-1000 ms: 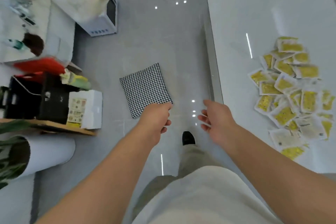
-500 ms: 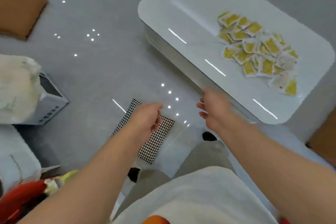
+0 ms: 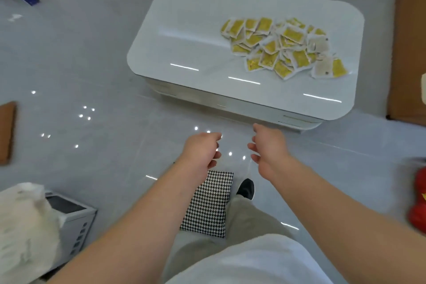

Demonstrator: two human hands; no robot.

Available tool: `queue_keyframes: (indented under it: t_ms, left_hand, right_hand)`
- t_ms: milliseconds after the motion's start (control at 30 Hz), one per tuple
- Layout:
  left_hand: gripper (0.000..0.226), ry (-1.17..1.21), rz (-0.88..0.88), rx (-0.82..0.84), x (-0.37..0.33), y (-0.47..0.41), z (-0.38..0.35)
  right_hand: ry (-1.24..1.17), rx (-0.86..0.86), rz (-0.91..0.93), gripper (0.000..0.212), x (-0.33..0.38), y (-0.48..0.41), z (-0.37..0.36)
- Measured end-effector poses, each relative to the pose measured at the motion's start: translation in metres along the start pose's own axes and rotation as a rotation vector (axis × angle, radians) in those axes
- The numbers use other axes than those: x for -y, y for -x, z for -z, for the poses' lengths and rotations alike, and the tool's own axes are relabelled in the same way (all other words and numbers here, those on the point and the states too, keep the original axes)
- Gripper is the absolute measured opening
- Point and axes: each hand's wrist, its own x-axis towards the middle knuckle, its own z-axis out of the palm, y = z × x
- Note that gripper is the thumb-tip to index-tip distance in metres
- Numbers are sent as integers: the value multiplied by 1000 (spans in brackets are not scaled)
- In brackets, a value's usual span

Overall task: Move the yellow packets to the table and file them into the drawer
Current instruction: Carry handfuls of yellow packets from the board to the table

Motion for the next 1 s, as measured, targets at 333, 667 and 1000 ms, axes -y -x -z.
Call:
queue_keyframes:
  t_ms: [333,667,1000]
  left_hand:
    - [12,-110,-24,41,-55,-34,-15]
    - [12,-170,-29,110,-97,-82,1]
    - [17,-476,-278,244,-160,-236,21]
  right_hand:
    - [-78,-46,34,47,40,-33,-15]
    - [-136,-171,98,37,76,-61,-57]
    - [49,-366,256,14,104,-147,-133]
